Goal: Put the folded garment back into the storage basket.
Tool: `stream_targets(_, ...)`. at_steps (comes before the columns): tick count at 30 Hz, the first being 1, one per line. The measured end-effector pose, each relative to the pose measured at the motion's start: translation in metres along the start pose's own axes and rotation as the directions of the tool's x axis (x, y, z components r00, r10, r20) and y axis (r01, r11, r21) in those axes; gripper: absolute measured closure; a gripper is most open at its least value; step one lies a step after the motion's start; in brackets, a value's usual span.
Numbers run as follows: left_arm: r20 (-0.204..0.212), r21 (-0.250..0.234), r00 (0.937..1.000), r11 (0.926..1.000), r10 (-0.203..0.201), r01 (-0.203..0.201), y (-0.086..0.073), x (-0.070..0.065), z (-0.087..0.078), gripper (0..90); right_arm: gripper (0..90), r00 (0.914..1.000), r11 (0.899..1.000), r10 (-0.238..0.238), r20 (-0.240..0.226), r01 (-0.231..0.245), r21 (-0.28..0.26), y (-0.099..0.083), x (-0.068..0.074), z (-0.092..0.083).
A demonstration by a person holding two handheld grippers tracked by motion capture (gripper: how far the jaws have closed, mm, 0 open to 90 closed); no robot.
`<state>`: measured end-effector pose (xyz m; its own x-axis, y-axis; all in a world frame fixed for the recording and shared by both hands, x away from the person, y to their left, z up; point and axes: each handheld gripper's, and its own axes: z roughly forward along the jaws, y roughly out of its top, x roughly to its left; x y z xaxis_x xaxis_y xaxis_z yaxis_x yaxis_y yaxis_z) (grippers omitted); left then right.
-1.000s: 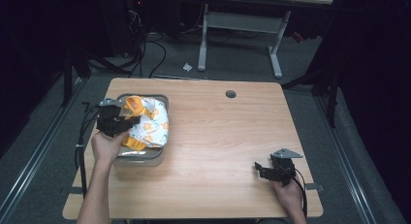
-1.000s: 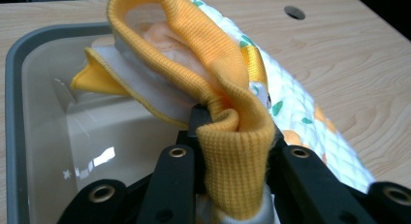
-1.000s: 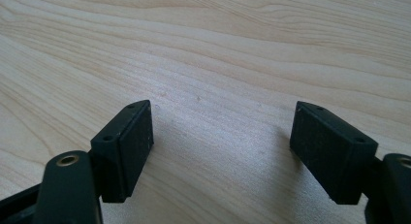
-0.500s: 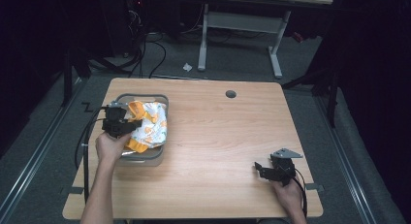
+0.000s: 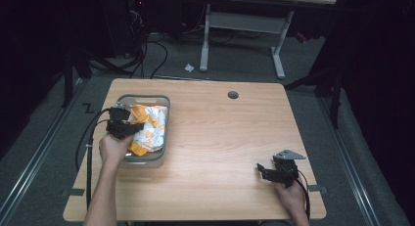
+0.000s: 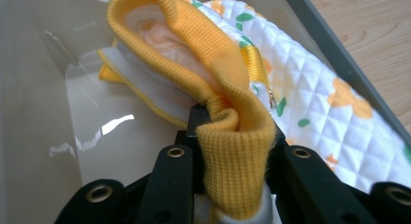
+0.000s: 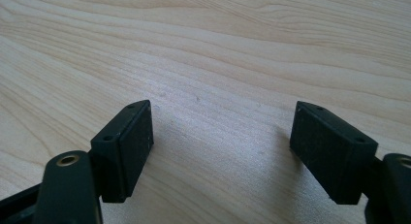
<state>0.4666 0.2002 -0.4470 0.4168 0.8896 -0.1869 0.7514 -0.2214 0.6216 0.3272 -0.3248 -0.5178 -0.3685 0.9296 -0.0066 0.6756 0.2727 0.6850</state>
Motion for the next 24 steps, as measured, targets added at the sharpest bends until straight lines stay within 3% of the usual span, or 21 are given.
stream_targets(6,-0.053,0.025,0.9986,0.9997,0.006,-0.005,0.000,-0.002,0.002,69.2,23.9,1.0000,1.000,0.000,0.000,0.000,0.000,0.000,0.000,0.000)
stream_targets(10,-0.102,0.027,0.9948,0.9996,0.007,-0.004,-0.001,-0.005,0.001,59.5,23.9,1.0000,1.000,-0.002,0.000,0.002,0.000,0.000,0.000,0.000)
stream_targets(16,-0.171,-0.033,0.9853,0.9994,-0.003,-0.003,-0.001,-0.006,-0.013,44.3,23.9,1.0000,1.000,0.000,0.000,0.000,0.000,0.000,0.000,0.000)
stream_targets(24,-0.156,-0.122,0.9874,0.9915,0.027,-0.046,-0.002,-0.019,-0.034,41.7,23.9,1.0000,1.000,-0.001,0.000,0.001,0.000,0.000,0.000,0.000)
